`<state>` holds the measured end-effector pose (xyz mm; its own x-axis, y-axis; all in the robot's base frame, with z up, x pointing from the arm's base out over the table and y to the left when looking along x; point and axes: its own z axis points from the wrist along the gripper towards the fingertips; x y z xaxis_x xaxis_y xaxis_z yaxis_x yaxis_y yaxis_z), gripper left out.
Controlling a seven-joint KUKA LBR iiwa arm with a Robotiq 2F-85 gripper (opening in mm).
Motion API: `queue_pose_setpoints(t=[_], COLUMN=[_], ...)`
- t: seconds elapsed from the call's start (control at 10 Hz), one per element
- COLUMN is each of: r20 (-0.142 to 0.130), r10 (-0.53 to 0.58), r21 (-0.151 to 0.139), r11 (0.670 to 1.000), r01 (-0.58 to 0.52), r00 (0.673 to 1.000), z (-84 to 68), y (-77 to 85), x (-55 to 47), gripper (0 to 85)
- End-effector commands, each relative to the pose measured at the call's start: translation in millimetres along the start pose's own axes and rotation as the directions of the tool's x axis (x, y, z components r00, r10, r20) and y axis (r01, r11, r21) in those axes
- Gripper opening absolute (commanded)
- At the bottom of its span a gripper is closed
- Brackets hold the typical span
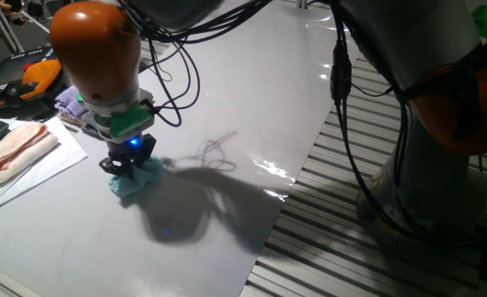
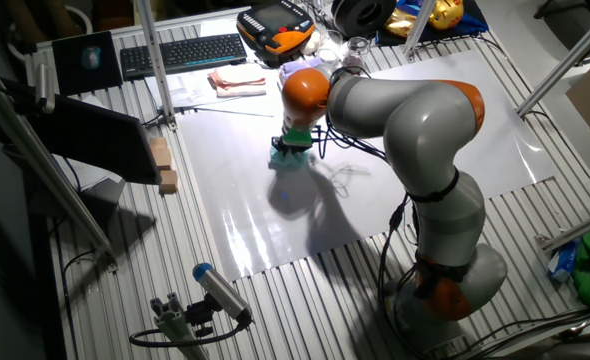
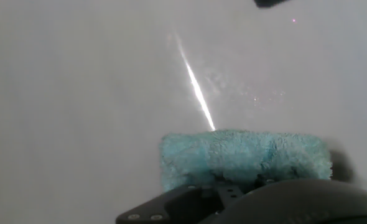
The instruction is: Clean the table with a cloth
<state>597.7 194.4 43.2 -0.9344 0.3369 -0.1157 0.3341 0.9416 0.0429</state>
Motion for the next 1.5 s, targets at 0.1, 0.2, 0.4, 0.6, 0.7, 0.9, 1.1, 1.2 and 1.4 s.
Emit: queue_pose_setpoints(t=[0.1, 0.2, 0.4, 0.6, 0.7, 0.9, 1.1, 1.2, 1.4], r20=[0.014, 0.016, 0.011, 0.016, 0.028, 0.036, 0.028, 0.025, 0.018], r10=[0.014, 0.018, 0.017, 0.014, 0.018, 0.019, -0.003, -0.014, -0.044], r21=[0.004, 0.008, 0.004, -0.008, -0.021, -0.037, -0.022, -0.006, 0.037], r11=[1.0, 1.0, 1.0, 1.0, 1.0, 0.999, 1.0, 1.0, 0.998], r01=[-0.014, -0.018, -0.017, -0.014, -0.018, -0.017, 0.004, 0.015, 0.043], r00=[1.0, 1.0, 1.0, 1.0, 0.999, 0.999, 1.0, 1.0, 0.999], z=[2.1, 1.1, -4.6, -3.6, 3.2, 13.2, 17.3, 15.8, 8.6], y=[6.6, 8.7, 9.7, 10.6, 10.9, 11.3, 3.9, 0.7, -6.9], x=[-3.3, -7.4, -18.8, -25.2, -24.3, -21.7, -14.8, -11.2, -5.7], gripper=[0.0, 0.0, 0.0, 0.0, 0.0, 0.0, 0.0, 0.0, 0.0])
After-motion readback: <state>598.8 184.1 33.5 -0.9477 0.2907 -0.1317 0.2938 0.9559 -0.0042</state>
